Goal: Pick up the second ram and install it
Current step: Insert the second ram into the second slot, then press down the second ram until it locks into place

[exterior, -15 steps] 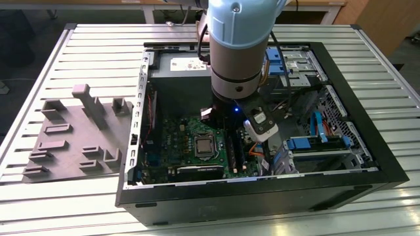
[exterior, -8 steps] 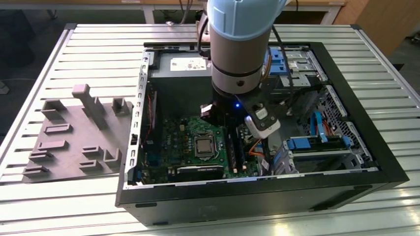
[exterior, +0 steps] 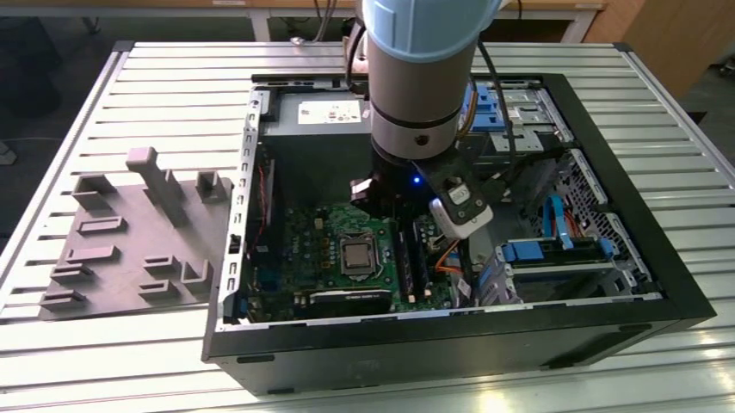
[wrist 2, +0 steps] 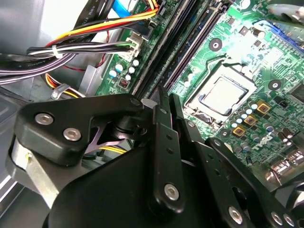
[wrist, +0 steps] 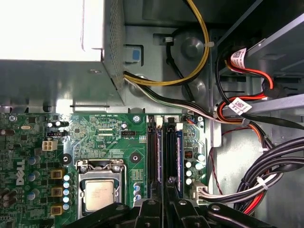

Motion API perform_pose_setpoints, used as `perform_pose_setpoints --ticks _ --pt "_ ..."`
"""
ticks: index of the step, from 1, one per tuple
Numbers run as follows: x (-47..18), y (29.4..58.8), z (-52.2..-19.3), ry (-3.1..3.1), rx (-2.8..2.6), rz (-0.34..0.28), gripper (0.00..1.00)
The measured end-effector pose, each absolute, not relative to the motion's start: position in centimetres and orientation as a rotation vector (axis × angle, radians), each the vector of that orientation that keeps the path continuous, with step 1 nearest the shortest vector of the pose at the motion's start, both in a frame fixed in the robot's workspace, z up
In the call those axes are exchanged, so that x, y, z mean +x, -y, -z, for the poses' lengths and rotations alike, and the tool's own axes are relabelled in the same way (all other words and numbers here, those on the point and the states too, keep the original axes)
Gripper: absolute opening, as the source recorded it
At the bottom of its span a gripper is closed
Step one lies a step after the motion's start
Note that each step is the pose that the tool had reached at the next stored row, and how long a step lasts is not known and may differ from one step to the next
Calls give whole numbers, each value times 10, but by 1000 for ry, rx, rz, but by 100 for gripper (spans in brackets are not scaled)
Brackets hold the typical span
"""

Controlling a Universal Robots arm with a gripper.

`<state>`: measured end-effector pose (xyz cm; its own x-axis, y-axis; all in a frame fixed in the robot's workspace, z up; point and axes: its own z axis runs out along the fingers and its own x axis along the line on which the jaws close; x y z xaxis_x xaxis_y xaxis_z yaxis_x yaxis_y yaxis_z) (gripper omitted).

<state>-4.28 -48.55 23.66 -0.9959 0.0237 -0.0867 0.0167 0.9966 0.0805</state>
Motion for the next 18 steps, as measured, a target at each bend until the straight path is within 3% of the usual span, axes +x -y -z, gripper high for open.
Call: perform_pose_setpoints --ticks 7,8,18 --pt "-43 486 -237 -3051 31 -121 17" --pt "-43 486 -237 -3051 31 -121 11" --pt "-43 485 -237 -3051 31 -120 11"
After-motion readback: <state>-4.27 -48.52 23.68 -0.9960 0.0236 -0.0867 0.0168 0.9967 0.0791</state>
